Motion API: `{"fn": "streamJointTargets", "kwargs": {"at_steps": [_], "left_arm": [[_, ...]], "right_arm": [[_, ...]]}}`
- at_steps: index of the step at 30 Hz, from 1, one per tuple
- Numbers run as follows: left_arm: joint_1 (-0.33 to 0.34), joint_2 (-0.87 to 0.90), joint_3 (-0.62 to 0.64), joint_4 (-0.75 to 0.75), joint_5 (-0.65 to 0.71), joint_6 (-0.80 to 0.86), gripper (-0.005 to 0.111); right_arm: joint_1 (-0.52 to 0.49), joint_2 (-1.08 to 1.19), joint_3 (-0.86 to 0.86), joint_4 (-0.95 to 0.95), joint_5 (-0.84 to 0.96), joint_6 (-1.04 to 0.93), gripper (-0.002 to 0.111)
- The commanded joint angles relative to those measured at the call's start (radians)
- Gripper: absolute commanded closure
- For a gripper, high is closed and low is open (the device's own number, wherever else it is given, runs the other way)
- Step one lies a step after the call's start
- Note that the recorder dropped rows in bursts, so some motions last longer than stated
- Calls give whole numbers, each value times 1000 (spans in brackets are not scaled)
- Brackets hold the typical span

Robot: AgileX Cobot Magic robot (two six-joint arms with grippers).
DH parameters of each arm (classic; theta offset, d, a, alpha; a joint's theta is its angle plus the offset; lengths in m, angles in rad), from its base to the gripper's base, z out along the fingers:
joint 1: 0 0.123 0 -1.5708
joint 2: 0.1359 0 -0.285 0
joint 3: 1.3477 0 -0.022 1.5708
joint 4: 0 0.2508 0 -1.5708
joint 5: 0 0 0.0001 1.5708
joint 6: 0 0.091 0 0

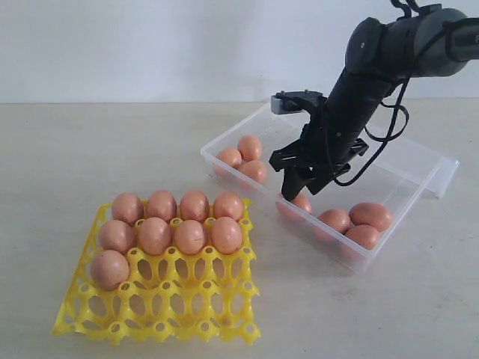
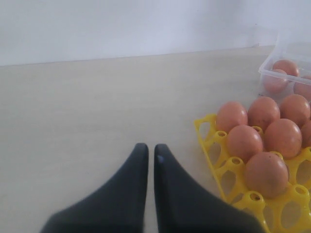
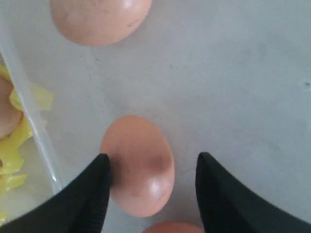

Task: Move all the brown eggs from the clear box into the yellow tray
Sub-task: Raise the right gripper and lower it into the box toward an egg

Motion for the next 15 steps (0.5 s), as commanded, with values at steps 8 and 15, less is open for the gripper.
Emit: {"fn": "streamJointTargets", "kwargs": {"at_steps": [8,15], "left_arm": [[-4,-3,4,1,-4,1,103],[-4,-3,4,1,-4,1,103]], "right_arm": [[-8,34,-10,65,-13,-99,62],[-8,59,-10,65,-25,-99,63]]}}
